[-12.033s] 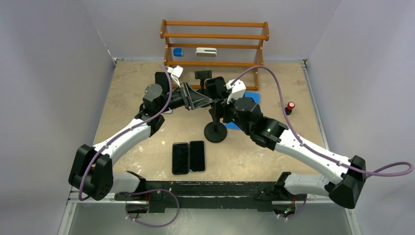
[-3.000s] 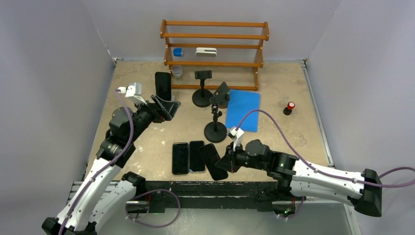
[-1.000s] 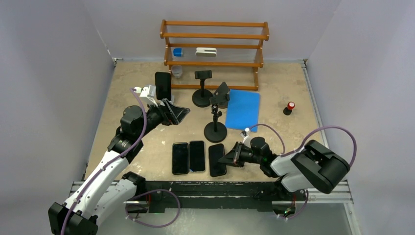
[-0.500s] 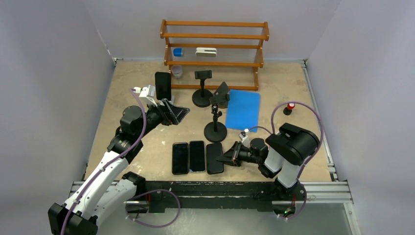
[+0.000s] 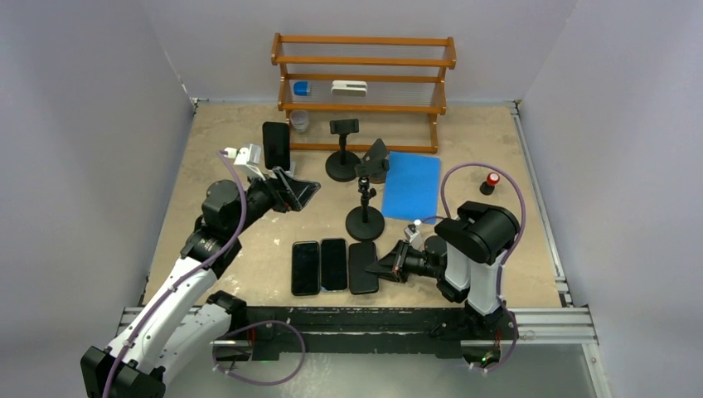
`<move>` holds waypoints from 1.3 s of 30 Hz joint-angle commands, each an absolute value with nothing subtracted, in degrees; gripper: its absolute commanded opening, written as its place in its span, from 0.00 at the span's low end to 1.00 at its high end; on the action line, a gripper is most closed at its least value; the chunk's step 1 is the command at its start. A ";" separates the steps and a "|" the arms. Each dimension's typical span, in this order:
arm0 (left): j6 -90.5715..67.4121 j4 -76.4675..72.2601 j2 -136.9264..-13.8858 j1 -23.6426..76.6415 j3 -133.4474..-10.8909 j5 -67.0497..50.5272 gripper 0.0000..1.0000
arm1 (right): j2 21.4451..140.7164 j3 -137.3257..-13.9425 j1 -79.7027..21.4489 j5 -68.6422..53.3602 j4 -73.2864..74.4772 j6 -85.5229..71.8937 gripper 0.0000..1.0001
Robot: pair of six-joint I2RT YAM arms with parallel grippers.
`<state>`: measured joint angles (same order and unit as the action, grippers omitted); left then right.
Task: Remove the phone from the phone stand
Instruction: Place the phone at the center of the board.
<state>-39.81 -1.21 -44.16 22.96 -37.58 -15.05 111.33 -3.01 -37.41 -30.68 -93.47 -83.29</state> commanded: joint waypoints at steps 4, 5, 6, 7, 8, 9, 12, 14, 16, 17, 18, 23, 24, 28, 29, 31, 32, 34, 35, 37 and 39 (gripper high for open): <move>-39.35 -3.69 -43.28 23.20 -37.79 -14.76 0.79 | 102.11 -5.96 -37.02 -26.07 -81.46 -74.71 0.00; -39.38 -3.69 -43.32 23.20 -37.79 -14.81 0.79 | 100.01 -7.11 -37.06 -25.55 -76.84 -72.49 0.00; -39.40 -3.69 -43.33 23.20 -37.79 -14.85 0.79 | 97.95 -8.34 -37.05 -24.81 -71.81 -70.47 0.00; -39.38 -3.69 -43.31 23.20 -37.79 -14.85 0.79 | 96.40 -9.25 -37.03 -23.88 -68.35 -68.45 0.01; -39.38 -3.69 -43.33 23.20 -37.79 -14.92 0.79 | 95.45 -9.71 -37.01 -23.45 -66.27 -67.37 0.03; -39.38 -3.69 -43.33 23.20 -37.79 -14.94 0.79 | 95.12 -10.01 -37.00 -23.64 -64.94 -66.88 0.04; -39.43 -3.69 -43.26 23.20 -37.79 -14.94 0.79 | 96.53 -10.00 -37.00 -24.56 -65.05 -66.67 0.07; -39.38 -3.69 -43.30 23.20 -37.79 -14.89 0.79 | 97.78 -9.22 -37.01 -25.30 -66.92 -67.39 0.10; -39.42 -3.63 -43.32 23.20 -37.79 -15.02 0.79 | 98.69 -8.15 -37.00 -25.68 -68.87 -68.33 0.14; -39.46 -3.65 -43.33 23.20 -37.79 -15.03 0.79 | 98.96 -7.83 -37.00 -25.74 -69.49 -68.45 0.17; -39.51 -3.69 -43.33 23.20 -37.79 -15.11 0.79 | 99.09 -7.48 -37.07 -25.75 -69.78 -68.43 0.22; -39.58 -3.69 -43.50 23.20 -37.79 -15.38 0.79 | 97.55 -6.27 -37.03 -24.87 -69.12 -68.42 0.40; -39.58 -3.69 -43.40 23.20 -37.79 -15.38 0.79 | 96.95 -6.17 -37.00 -24.48 -68.37 -68.22 0.41; -39.59 -3.69 -43.18 23.20 -37.79 -15.38 0.79 | 95.36 -6.15 -37.00 -23.82 -66.48 -67.26 0.44; -39.58 -3.69 -43.23 23.20 -37.79 -15.38 0.79 | 95.16 -6.09 -37.00 -23.81 -66.31 -67.19 0.44; -39.66 -3.61 -43.24 23.20 -37.79 -15.43 0.79 | 94.57 -5.79 -37.04 -23.65 -66.19 -67.09 0.41; -39.64 -3.58 -43.22 23.20 -37.79 -15.46 0.79 | 94.28 -5.60 -37.03 -23.57 -66.14 -67.00 0.38; -39.67 -3.66 -43.15 23.20 -37.79 -15.55 0.79 | 93.69 -5.41 -37.02 -23.51 -65.75 -66.67 0.29; -39.64 -3.68 -43.15 23.20 -37.79 -15.56 0.79 | 93.35 -5.26 -37.03 -23.48 -65.56 -66.49 0.26; -39.76 -3.69 -43.11 23.20 -37.79 -15.64 0.79 | 92.79 -4.98 -37.05 -23.53 -65.21 -66.21 0.20; -39.73 -3.69 -43.02 23.20 -37.79 -15.63 0.79 | 92.09 -4.72 -37.07 -23.55 -64.63 -65.95 0.17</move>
<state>-39.83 -1.19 -44.07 22.96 -37.58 -15.00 93.71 -5.87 -37.10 -24.91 -67.13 -67.96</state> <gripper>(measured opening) 0.790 0.204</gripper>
